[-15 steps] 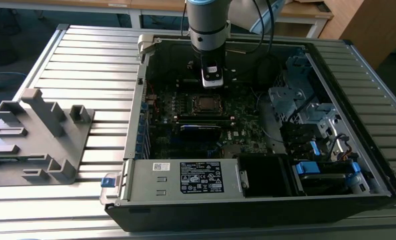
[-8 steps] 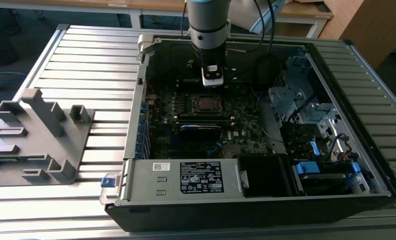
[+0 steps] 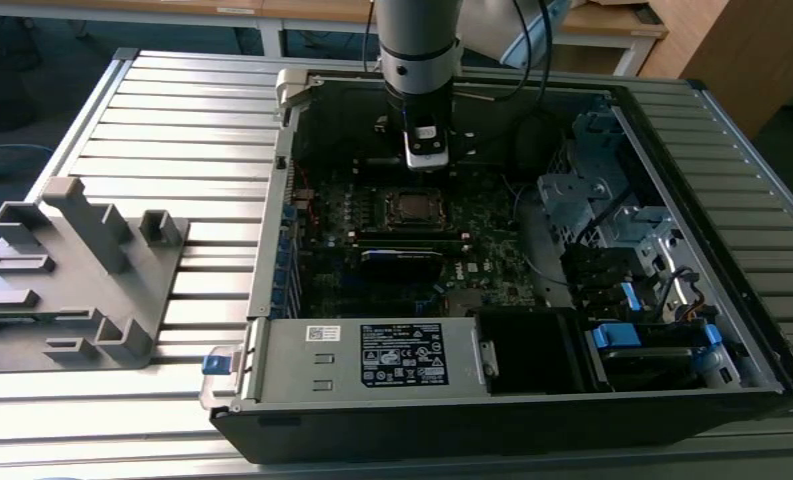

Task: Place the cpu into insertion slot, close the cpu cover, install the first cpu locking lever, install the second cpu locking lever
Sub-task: 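Install the first cpu locking lever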

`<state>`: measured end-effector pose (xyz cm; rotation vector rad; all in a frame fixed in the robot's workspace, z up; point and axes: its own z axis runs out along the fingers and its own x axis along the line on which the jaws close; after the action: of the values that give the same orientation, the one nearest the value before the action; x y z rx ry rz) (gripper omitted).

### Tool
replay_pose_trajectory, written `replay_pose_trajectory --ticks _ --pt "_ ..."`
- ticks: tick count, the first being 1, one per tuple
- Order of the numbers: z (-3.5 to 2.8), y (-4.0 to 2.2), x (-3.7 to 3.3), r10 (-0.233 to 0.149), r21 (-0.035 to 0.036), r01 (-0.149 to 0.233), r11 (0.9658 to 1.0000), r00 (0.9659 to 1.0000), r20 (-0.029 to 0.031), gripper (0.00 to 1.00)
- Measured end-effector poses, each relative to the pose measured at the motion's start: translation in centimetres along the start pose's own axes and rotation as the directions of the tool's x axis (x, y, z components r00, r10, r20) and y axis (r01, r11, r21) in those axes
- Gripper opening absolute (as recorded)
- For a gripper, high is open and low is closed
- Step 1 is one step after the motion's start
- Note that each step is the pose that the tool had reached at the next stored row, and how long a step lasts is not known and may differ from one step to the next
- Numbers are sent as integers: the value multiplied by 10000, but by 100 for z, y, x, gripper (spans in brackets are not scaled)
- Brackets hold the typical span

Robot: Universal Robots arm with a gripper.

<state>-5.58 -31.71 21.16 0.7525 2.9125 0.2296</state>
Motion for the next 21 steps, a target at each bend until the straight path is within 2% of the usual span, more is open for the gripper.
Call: replay_pose_trajectory --ticks 1,2,5,7,9,12,13,21 --pt "1 1 -1 -4 18 4 10000 10000 11 11" --pt "1 3 -3 -15 91 14 10000 10000 43 11" --pt "3 8 -15 -64 405 58 9992 9999 140 11" --pt "4 12 -21 -92 604 81 9981 9998 178 11" --pt "7 17 -31 -118 793 105 9968 9998 168 11" --pt "10 25 -46 -159 1006 147 9948 9998 121 11" --pt "11 25 -47 -165 1032 152 9945 9998 116 11" --pt "15 25 -47 -266 1053 254 9941 9996 104 11"
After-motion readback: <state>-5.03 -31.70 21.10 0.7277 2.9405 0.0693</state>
